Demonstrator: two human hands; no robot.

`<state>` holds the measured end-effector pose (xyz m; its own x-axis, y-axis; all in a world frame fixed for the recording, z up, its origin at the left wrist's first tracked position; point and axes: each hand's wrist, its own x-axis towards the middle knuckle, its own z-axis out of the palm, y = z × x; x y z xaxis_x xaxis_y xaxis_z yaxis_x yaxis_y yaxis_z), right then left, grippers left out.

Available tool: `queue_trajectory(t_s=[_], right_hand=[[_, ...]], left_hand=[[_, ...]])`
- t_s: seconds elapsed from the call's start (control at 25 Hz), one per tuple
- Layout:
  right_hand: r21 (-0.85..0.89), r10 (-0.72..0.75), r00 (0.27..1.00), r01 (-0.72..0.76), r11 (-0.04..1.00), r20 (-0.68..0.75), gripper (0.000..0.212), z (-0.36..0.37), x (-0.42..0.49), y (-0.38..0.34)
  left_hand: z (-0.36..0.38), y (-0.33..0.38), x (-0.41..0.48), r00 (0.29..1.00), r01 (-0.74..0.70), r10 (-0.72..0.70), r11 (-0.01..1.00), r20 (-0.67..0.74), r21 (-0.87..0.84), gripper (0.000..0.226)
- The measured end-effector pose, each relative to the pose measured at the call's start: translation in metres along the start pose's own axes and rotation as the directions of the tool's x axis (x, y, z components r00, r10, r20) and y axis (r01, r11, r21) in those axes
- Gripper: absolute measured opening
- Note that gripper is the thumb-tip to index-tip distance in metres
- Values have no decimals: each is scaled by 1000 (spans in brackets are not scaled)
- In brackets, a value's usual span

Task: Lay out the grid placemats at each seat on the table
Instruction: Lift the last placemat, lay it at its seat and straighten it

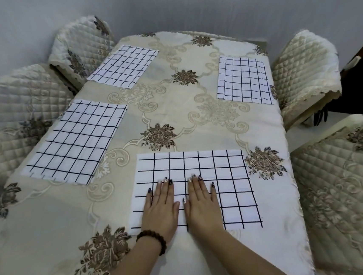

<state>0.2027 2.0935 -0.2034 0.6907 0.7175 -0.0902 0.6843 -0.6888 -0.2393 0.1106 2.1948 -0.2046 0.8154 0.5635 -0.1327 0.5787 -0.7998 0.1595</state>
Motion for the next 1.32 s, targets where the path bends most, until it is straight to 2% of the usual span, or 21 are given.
queue_trajectory(t_s=[0.24, 0.32, 0.44, 0.52, 0.6, 0.68, 0.76, 0.8, 0.88, 0.96, 1.0, 1.08, 1.16, 1.24, 1.32], right_hand=[[-33, 149, 987, -151, 988, -52, 73, -15, -13, 68], [-72, 213, 977, -212, 975, 3, 74, -26, -22, 94], [-108, 233, 970, -225, 968, 68, 76, -32, -25, 106], [-84, 248, 963, -240, 967, 105, 77, -37, -22, 103], [-1, 223, 970, -224, 975, 96, 73, -47, -25, 95], [227, 155, 988, -156, 961, 20, 66, -58, -35, 79], [541, 191, 982, -155, 827, -9, 56, -66, -52, 52], [678, 250, 968, -198, 708, 22, 48, -66, -58, 39], [866, 389, 904, -331, 375, 177, 29, -65, -69, 19], [896, 445, 806, -444, 20, 389, 24, -61, -77, 7], [861, 415, 760, -488, -144, 500, 23, -59, -82, 1], [749, 306, 691, -544, -378, 655, 20, -55, -91, -10], [648, 207, 647, -576, -498, 734, 19, -54, -98, -21], [577, 127, 619, -612, -540, 775, 21, -51, -102, -32], [515, 65, 589, -642, -568, 806, 23, -49, -102, -41]], left_hand=[[1, -25, -4, 995, 57, -54, 998, -82, 39, 68], [0, -37, -7, 991, 105, -101, 994, -94, 41, 73], [-3, -44, -4, 985, 171, -171, 985, -40, 4, 81], [-17, -44, -6, 963, 264, -268, 955, -16, -135, 85], [-37, -44, -15, 893, 387, -439, 859, -95, -334, 84], [-53, -42, -25, 809, 484, -582, 739, -82, -468, 79], [-59, -42, -27, 773, 557, -634, 664, 21, -498, 71], [-58, -42, -27, 773, 582, -630, 658, 72, -478, 66], [-59, -42, -26, 776, 609, -616, 677, 135, -413, 55], [-58, -44, -26, 774, 620, -611, 678, 166, -394, 46], [-57, -44, -26, 773, 621, -608, 670, 179, -406, 45], [-53, -43, -26, 770, 624, -611, 659, 184, -421, 42], [-53, -39, -26, 759, 631, -626, 641, 179, -436, 28], [-56, -40, -25, 753, 632, -625, 598, 207, -492, 7], [-56, -47, -23, 742, 643, -592, 493, 315, -586, 12]])
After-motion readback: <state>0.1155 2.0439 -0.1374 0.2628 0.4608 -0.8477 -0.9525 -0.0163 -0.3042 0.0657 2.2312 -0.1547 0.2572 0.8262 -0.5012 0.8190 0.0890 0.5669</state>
